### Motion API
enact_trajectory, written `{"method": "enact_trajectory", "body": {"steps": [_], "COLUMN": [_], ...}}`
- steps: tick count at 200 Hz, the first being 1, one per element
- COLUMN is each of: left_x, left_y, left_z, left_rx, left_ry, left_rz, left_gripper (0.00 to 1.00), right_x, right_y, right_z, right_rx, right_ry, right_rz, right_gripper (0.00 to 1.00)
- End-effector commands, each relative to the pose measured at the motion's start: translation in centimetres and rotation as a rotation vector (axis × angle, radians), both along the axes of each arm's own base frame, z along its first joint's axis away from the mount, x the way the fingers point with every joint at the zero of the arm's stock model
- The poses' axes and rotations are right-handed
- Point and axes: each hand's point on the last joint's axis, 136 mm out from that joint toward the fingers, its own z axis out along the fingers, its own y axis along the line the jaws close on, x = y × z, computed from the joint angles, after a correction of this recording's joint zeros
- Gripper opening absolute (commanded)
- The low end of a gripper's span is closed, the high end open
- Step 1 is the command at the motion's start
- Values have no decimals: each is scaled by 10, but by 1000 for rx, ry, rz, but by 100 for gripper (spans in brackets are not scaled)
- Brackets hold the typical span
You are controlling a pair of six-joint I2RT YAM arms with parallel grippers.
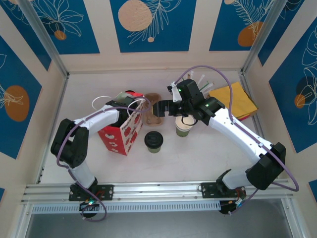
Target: Pack the takeout coffee
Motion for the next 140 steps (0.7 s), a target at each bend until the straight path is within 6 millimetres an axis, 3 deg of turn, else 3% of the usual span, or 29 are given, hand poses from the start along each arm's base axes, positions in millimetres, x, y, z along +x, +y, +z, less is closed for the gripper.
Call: {"method": "enact_trajectory", "body": {"steps": [1,140], "left_x": [-18,-18], "left_y": [12,12], "left_z": [-21,-20], "left_rx": [66,66], "left_ry": [85,88], "left_rz": [14,14], "left_gripper": [26,27], "right_x": [-4,-3], "right_y": [-6,-6], "right_z": [3,1], "right_rx": [1,0], "right_ry": [-2,0], "right_rz": [-11,-11], "right_gripper": [99,99]}}
